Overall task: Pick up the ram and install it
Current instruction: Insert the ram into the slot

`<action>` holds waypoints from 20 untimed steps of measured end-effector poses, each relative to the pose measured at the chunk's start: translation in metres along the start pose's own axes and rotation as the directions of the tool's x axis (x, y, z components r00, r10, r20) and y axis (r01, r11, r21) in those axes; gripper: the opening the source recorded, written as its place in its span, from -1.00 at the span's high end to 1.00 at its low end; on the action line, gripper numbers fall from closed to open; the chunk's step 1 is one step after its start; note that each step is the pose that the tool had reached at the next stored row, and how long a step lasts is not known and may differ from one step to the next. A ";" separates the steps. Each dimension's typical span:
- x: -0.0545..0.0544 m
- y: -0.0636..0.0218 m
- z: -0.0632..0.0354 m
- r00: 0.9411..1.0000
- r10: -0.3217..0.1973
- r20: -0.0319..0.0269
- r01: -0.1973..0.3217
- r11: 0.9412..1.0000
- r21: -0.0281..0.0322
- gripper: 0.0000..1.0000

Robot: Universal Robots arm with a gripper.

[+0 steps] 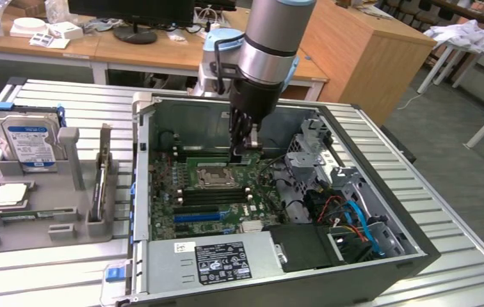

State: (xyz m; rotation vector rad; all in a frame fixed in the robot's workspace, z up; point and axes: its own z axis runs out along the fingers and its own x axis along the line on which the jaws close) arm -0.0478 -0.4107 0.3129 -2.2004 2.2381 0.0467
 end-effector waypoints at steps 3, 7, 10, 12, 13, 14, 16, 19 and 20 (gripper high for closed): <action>0.000 0.0000 0.0017 1.000 0.000 0.000 0.000 1.000 0.000 0.76; 0.000 -0.0001 0.0047 1.000 0.000 0.000 0.000 1.000 0.000 0.76; 0.000 -0.0003 0.0150 1.000 0.000 0.000 0.000 1.000 0.000 0.76; 0.000 -0.0004 0.0180 1.000 0.000 0.000 0.000 1.000 0.000 0.76; 0.000 -0.0004 0.0189 1.000 0.000 0.000 0.000 1.000 0.000 0.76; 0.000 -0.0004 0.0197 1.000 0.000 0.000 0.000 1.000 0.000 0.76; 0.000 -0.0004 0.0215 1.000 0.000 0.000 0.000 1.000 0.000 0.76; 0.001 -0.0005 0.0243 1.000 0.000 0.000 0.000 1.000 0.000 0.76; 0.001 -0.0005 0.0252 1.000 0.000 0.000 0.000 1.000 0.000 0.76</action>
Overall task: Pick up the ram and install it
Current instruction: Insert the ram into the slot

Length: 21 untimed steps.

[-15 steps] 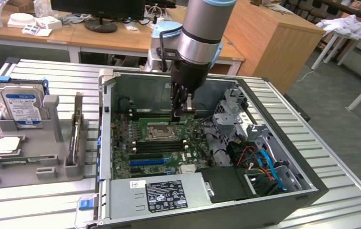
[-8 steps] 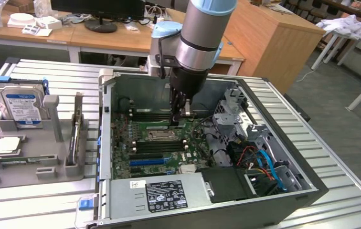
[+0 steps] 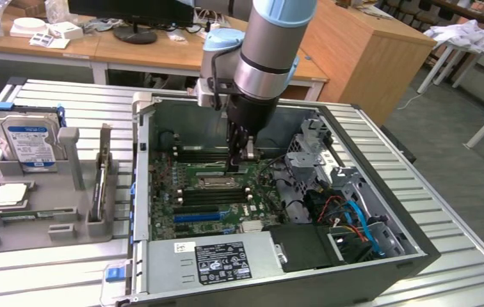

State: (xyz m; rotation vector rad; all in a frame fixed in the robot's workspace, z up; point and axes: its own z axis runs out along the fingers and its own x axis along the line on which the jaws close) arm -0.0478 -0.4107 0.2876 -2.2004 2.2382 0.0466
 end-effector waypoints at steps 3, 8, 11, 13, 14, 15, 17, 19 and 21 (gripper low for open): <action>0.000 -0.0001 0.0029 1.000 0.000 0.000 0.000 1.000 0.000 0.76; 0.000 -0.0002 0.0077 1.000 0.000 0.000 0.000 1.000 0.000 0.76; 0.000 -0.0002 0.0106 1.000 0.000 0.000 0.000 1.000 0.000 0.76; 0.000 -0.0003 0.0124 1.000 0.000 0.000 0.000 1.000 0.000 0.76; 0.000 -0.0003 0.0133 1.000 0.000 0.000 0.000 1.000 0.000 0.76; 0.000 -0.0003 0.0141 1.000 0.000 0.000 0.000 1.000 0.000 0.76; 0.000 -0.0003 0.0157 1.000 0.000 0.000 0.000 1.000 0.000 0.76; 0.000 -0.0003 0.0174 1.000 0.000 0.000 0.000 1.000 0.000 0.76; 0.000 -0.0004 0.0189 1.000 0.000 0.000 0.000 1.000 0.000 0.76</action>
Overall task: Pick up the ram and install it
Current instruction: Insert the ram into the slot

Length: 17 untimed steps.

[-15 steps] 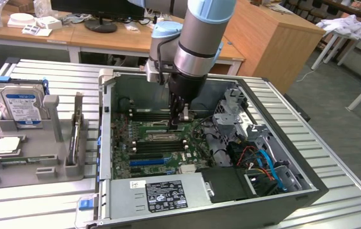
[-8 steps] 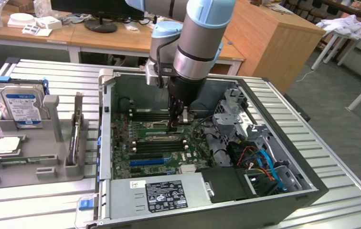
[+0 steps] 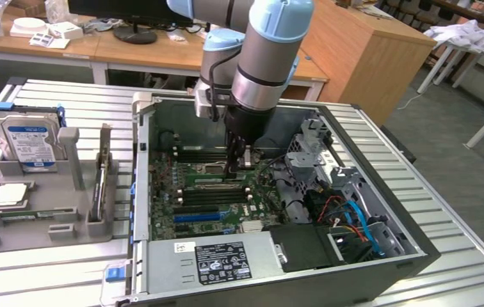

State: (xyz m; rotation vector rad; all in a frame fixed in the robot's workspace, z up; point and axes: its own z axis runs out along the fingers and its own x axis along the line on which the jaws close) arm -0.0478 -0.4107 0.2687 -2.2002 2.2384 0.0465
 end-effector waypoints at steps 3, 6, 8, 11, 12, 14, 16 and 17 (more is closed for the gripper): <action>0.000 0.0000 0.0021 1.000 0.000 0.000 0.000 1.000 0.000 0.76; 0.000 -0.0001 0.0037 1.000 0.000 0.000 0.000 1.000 0.000 0.76; 0.000 -0.0001 0.0037 1.000 0.000 0.000 0.000 1.000 0.000 0.76; 0.000 -0.0001 0.0038 1.000 0.000 0.000 0.000 1.000 0.000 0.76; 0.000 -0.0002 0.0038 1.000 0.000 0.000 0.000 1.000 0.000 0.76; 0.000 -0.0014 0.0039 1.000 0.000 0.000 0.000 1.000 0.000 0.76; 0.000 -0.0030 0.0038 1.000 0.000 0.000 0.000 1.000 0.000 0.76; 0.000 -0.0036 0.0038 1.000 0.000 0.000 0.000 1.000 0.000 0.76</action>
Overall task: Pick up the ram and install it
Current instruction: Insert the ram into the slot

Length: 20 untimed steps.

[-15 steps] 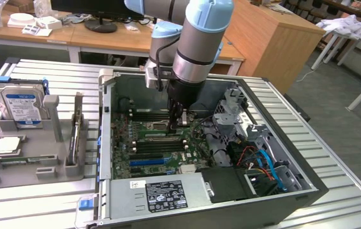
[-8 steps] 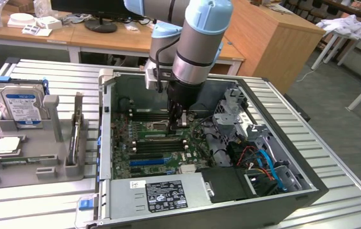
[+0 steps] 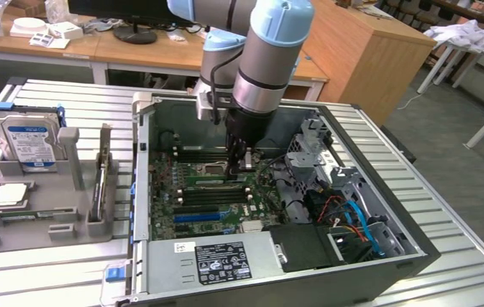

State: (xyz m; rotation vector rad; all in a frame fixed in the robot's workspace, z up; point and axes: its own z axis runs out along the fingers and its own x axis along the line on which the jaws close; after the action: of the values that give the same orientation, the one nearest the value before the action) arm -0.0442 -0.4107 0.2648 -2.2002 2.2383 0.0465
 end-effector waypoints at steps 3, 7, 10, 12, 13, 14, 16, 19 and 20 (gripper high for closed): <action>0.000 -0.0006 0.0000 1.000 0.000 0.000 0.000 1.000 0.000 0.76; 0.000 -0.0007 0.0000 1.000 0.000 0.000 0.000 1.000 0.000 0.76; 0.001 -0.0008 0.0000 1.000 0.000 0.000 0.000 1.000 0.000 0.76; 0.003 -0.0008 -0.0001 1.000 0.000 0.000 0.000 1.000 0.000 0.76; 0.003 -0.0008 -0.0001 1.000 0.000 0.000 0.000 1.000 0.000 0.76; 0.004 -0.0008 -0.0001 1.000 0.000 0.000 0.000 1.000 0.000 0.76; 0.004 -0.0007 -0.0001 1.000 0.000 0.000 0.000 1.000 0.000 0.76; 0.005 -0.0008 -0.0001 1.000 0.000 0.000 0.000 1.000 0.000 0.76; 0.005 -0.0008 -0.0001 1.000 0.000 0.000 0.000 1.000 0.000 0.76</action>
State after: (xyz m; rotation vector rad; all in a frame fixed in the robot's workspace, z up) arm -0.0435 -0.4153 0.2648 -2.2002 2.2384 0.0465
